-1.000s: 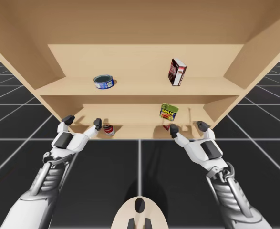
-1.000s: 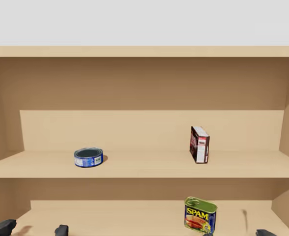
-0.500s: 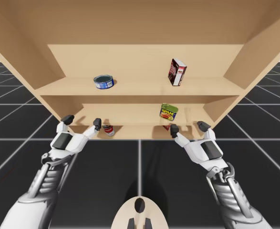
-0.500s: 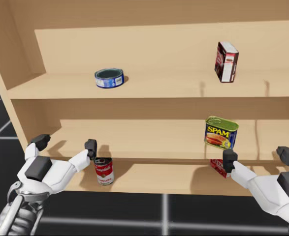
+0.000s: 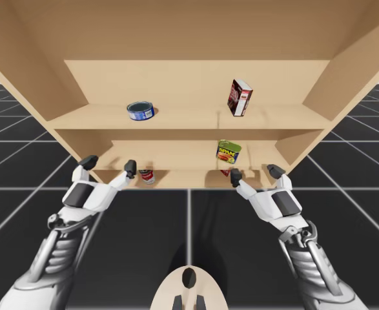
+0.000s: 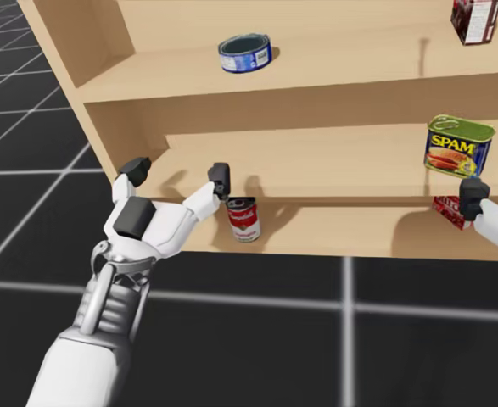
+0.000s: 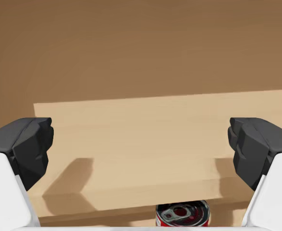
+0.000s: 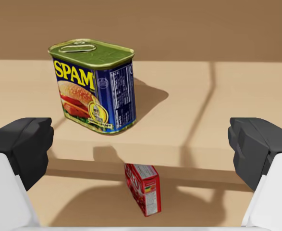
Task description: Find the tomato soup can on the shelf and bring it to me.
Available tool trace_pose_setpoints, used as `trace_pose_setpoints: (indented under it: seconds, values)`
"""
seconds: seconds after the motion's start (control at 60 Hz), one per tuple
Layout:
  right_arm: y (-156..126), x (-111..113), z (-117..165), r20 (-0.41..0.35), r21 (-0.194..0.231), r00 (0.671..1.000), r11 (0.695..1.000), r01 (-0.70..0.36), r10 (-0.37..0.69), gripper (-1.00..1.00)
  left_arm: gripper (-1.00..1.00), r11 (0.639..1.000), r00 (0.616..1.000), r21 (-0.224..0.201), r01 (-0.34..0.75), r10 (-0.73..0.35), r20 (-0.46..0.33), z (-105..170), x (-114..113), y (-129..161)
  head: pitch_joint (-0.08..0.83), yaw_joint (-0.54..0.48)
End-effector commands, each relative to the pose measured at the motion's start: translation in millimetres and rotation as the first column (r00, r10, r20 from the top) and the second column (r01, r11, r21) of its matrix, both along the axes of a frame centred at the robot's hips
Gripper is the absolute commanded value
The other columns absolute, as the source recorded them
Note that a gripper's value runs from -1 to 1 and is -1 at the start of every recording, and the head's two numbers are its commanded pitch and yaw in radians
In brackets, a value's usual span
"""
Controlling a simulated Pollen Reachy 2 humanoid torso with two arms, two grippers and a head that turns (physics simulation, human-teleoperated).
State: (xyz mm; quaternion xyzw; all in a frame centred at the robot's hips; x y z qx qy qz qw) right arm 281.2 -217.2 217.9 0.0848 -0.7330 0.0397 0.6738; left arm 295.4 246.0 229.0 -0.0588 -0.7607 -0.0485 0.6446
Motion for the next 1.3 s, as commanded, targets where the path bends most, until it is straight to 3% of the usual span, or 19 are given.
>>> trace_pose_setpoints:
  seconds: [0.017, 0.05, 0.117, 0.267, 0.4, 0.5, 0.533, 0.683, 0.85, 0.95, 1.0, 1.3]
  values:
    - [4.0, -0.3, -2.3, -0.009, 0.016, 1.0, 1.0, 0.005, -0.005, -1.0, -1.0, 0.999, 1.0, -0.043, 0.011, -0.011, 0.02, 13.5, -15.9, -7.5, 0.571, 0.25]
    - [3.9, -0.5, -2.3, -0.01, 0.015, 1.0, 1.0, 0.006, -0.006, -1.0, -1.0, 0.998, 1.0, -0.066, 0.006, -0.005, 0.017, 18.7, -22.1, -9.9, 0.57, 0.25]
    - [3.0, -0.4, -2.5, -0.008, 0.012, 1.0, 1.0, 0.014, -0.014, -1.0, -1.0, 0.999, 0.999, -0.048, 0.016, -0.018, -0.039, 26.0, -33.8, -16.6, 0.572, 0.26]
    - [3.0, 0.0, -3.7, -0.013, 0.013, 1.0, 1.0, 0.019, -0.019, -1.0, -1.0, 0.998, 0.991, -0.052, 0.047, -0.053, -0.124, 26.8, -59.7, -26.6, 0.575, 0.26]
    - [3.4, 1.1, -5.6, -0.01, -0.005, 1.0, 1.0, 0.026, -0.026, -1.0, -1.0, 0.995, 0.981, -0.038, 0.094, -0.099, -0.169, 0.1, -76.0, -30.9, 0.576, 0.27]
    - [2.6, 1.8, -5.6, -0.006, -0.008, 1.0, 1.0, 0.03, -0.03, -1.0, -1.0, 0.993, 0.97, -0.029, 0.113, -0.117, -0.212, -22.7, -75.1, -32.6, 0.58, 0.28]
    - [2.5, 1.9, -5.4, -0.004, -0.007, 1.0, 1.0, 0.03, -0.03, -1.0, -1.0, 0.993, 0.967, -0.021, 0.113, -0.115, -0.229, -34.5, -71.1, -32.9, 0.582, 0.28]
    - [2.4, 2.7, -6.3, -0.004, -0.009, 0.999, 0.999, 0.034, -0.034, -1.0, -1.0, 0.991, 0.956, -0.058, 0.124, -0.135, -0.26, -62.8, -47.3, -38.3, 0.581, 0.28]
    - [1.4, 3.4, -6.4, -0.002, -0.008, 0.999, 0.999, 0.036, -0.036, -1.0, -1.0, 0.996, 0.955, -0.026, 0.09, -0.093, -0.283, -73.0, -12.4, -42.4, 0.581, 0.28]
    - [0.8, 3.7, -6.1, -0.001, -0.006, 0.999, 0.999, 0.036, -0.036, -1.0, -1.0, 0.997, 0.946, -0.036, 0.071, -0.079, -0.314, -75.9, 5.8, -46.4, 0.58, 0.28]
    - [0.4, 4.0, -5.9, 0.0, -0.005, 0.999, 0.999, 0.038, -0.038, -1.0, -1.0, 0.998, 0.946, -0.021, 0.054, -0.058, -0.32, -77.8, 16.3, -48.8, 0.581, 0.28]
    - [-1.7, 4.3, -5.0, 0.003, -0.001, 0.999, 0.999, 0.041, -0.041, -1.0, -1.0, 0.998, 0.923, -0.053, 0.02, -0.039, -0.382, -86.2, 65.3, -55.1, 0.586, 0.27]
